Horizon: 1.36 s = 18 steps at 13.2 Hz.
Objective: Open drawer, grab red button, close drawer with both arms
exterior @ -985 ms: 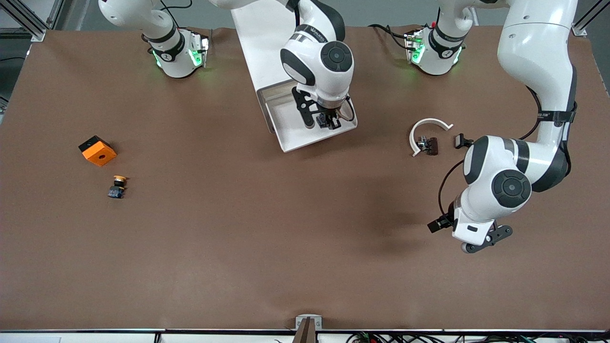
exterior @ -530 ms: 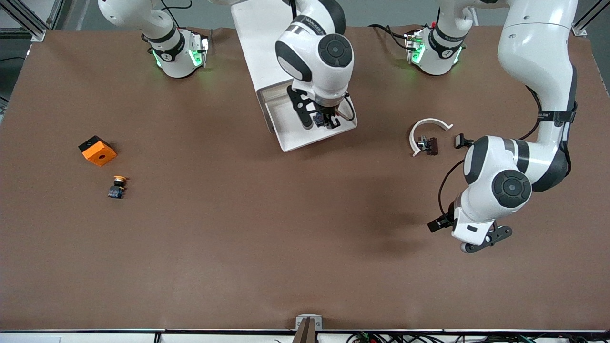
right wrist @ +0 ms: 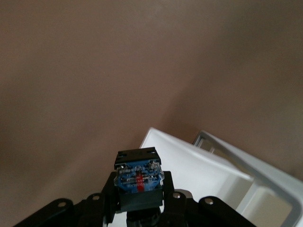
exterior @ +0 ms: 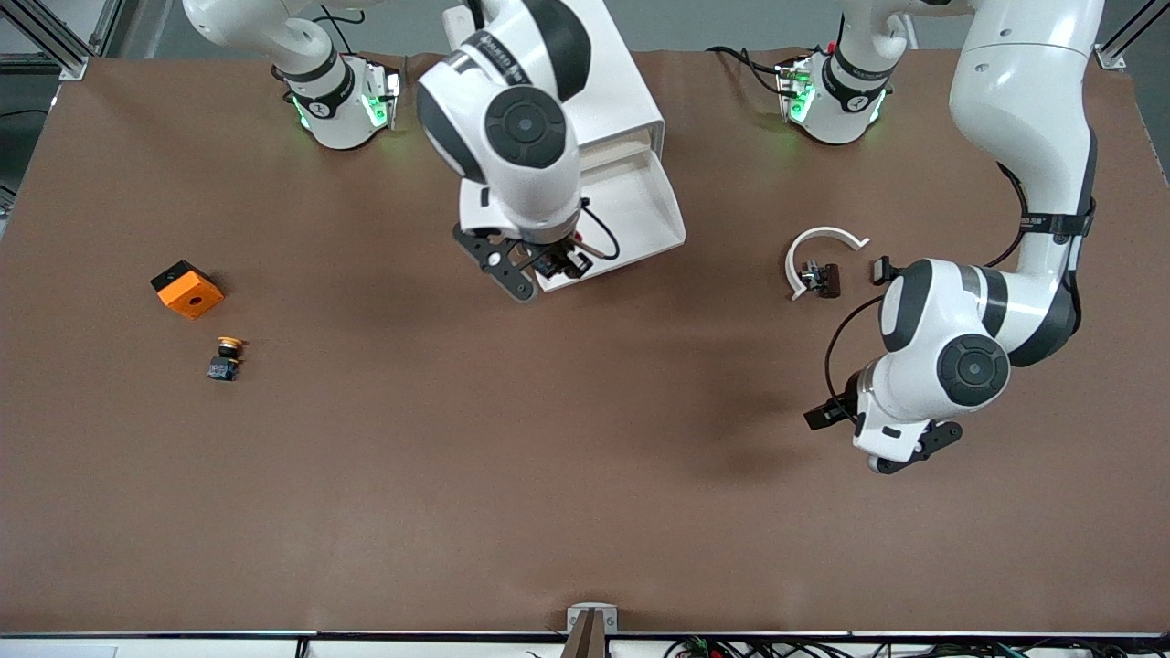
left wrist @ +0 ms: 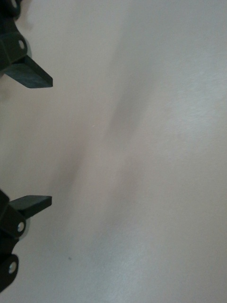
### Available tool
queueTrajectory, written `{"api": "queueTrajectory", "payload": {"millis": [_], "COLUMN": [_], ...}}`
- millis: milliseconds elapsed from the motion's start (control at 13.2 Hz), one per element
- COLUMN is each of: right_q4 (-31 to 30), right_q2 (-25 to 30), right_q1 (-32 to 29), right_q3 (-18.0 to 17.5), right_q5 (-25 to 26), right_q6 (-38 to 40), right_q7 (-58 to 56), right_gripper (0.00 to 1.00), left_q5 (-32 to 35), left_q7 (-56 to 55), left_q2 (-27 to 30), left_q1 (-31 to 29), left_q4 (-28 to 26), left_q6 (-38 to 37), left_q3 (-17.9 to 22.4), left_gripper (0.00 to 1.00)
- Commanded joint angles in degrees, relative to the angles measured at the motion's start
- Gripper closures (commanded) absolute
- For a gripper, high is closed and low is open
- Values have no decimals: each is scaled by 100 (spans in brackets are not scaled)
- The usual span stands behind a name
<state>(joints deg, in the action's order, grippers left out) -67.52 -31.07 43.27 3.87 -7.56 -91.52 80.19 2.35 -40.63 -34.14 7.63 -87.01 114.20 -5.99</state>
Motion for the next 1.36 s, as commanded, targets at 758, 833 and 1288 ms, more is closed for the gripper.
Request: {"api": "queueTrajectory", "payload": {"millis": [758, 833, 1288], "right_q4": [-2159, -2300, -3555], "right_q2": [1384, 1463, 1921], "right_q1": [-2119, -2321, -2762], "right_q3": [-62, -70, -70], "right_q5": [518, 589, 1046], "right_q6": [-542, -612, -1559], "right_q7": [-4596, -4922, -5294], "right_gripper": [100, 100, 100], "left_q5": [-76, -42, 3], "left_q7": [-1377, -1543, -2044], "left_q2": [145, 145, 320], "left_q1": [46, 46, 598], "left_q4": [44, 53, -9], "left_q6": [-118, -118, -372], "left_q3": [-1202, -1299, -1519], "left_gripper": [0, 0, 0]}}
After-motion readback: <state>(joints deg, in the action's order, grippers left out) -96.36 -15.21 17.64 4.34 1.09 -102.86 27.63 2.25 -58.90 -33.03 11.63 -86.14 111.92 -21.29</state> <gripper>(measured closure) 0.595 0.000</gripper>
